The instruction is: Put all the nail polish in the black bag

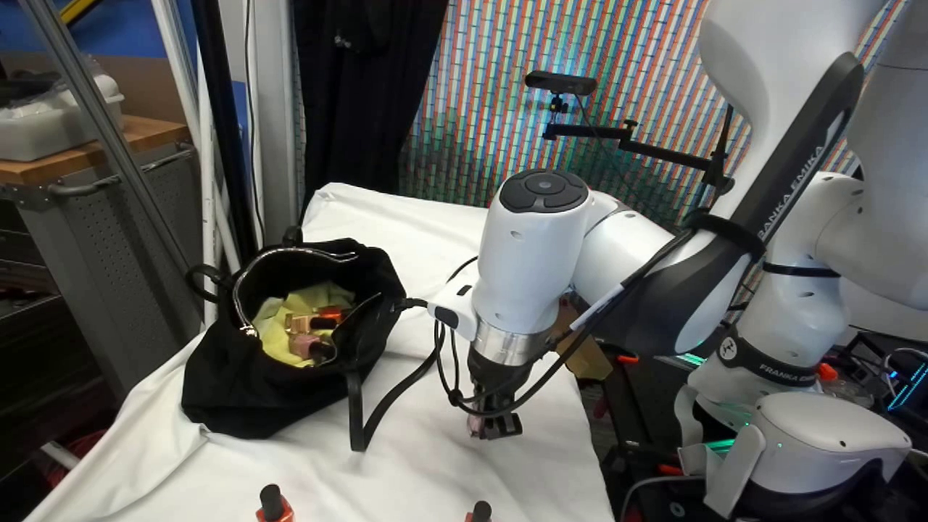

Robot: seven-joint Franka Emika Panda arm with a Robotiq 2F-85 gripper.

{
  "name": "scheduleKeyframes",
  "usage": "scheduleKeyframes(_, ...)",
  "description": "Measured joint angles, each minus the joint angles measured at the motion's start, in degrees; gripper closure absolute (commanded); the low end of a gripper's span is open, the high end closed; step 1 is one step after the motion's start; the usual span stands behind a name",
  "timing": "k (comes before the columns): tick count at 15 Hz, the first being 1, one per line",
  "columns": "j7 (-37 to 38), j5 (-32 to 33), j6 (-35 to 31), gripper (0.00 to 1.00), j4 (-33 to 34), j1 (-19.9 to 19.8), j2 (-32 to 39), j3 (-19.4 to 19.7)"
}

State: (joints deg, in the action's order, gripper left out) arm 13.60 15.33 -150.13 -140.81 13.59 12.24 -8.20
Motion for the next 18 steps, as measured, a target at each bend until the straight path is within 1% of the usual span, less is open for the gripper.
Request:
scheduleKeyframes(3,4.0,3.0,0.8,0.79,0.0,1.1,-3.0,0.2)
scheduleKeyframes(6,9.0,5.7,3.3,0.79,0.3,2.0,-7.3,0.1)
scheduleKeyframes(10,13.9,8.1,7.5,0.79,3.3,1.9,-10.9,-0.1)
scheduleKeyframes(14,16.3,11.7,9.6,0.80,8.9,0.9,-10.3,-0.2)
scheduleKeyframes(18,16.3,14.9,10.5,0.80,16.7,-0.6,-6.3,0.5)
